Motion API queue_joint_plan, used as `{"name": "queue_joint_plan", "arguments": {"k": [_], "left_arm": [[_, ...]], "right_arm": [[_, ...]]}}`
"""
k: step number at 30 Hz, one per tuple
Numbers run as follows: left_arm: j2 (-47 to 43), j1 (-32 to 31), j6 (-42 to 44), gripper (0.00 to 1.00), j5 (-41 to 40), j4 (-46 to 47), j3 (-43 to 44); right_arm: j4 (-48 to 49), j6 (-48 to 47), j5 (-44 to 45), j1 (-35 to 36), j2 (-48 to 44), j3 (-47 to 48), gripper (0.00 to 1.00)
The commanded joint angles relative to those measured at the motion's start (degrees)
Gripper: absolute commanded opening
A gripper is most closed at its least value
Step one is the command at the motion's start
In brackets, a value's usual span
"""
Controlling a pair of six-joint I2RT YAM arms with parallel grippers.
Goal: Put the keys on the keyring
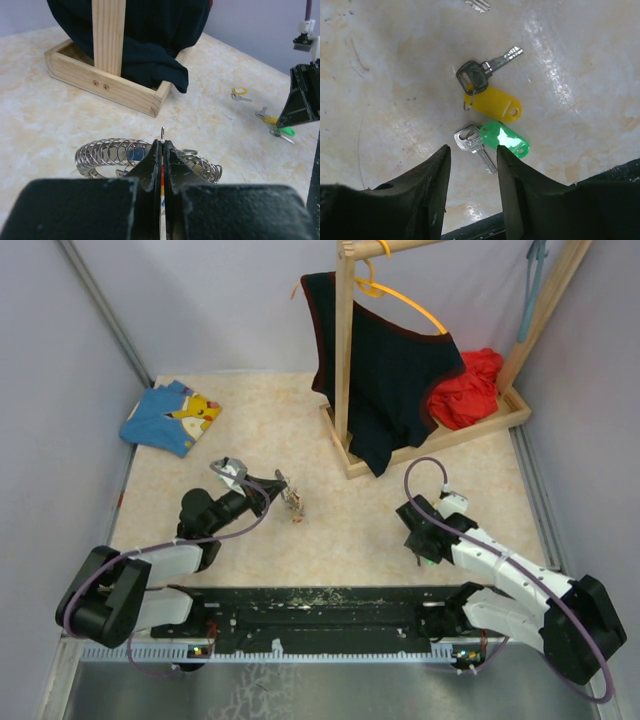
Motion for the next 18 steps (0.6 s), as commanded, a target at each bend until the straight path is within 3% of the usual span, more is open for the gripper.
{"name": "queue_joint_plan", "arguments": {"k": [1,14,18], "left_arm": [[-3.10,0.32,-0.25,0.00,-4.49,1.62,-0.96],[-3.53,0.19,1.45,0.00,-5.20,0.00,-0.96],[-3.32,0.15,2.02,0.00,-4.48,-2.14,0.00]], "right_arm": [[2.45,4.46,3.07,-0.59,0.24,-0.72,0.41],[7.92,7.44,4.54,-0.59,7.12,-2.44,0.26],[7.50,7.54,4.45,-0.59,9.41,-2.13,0.17]]}}
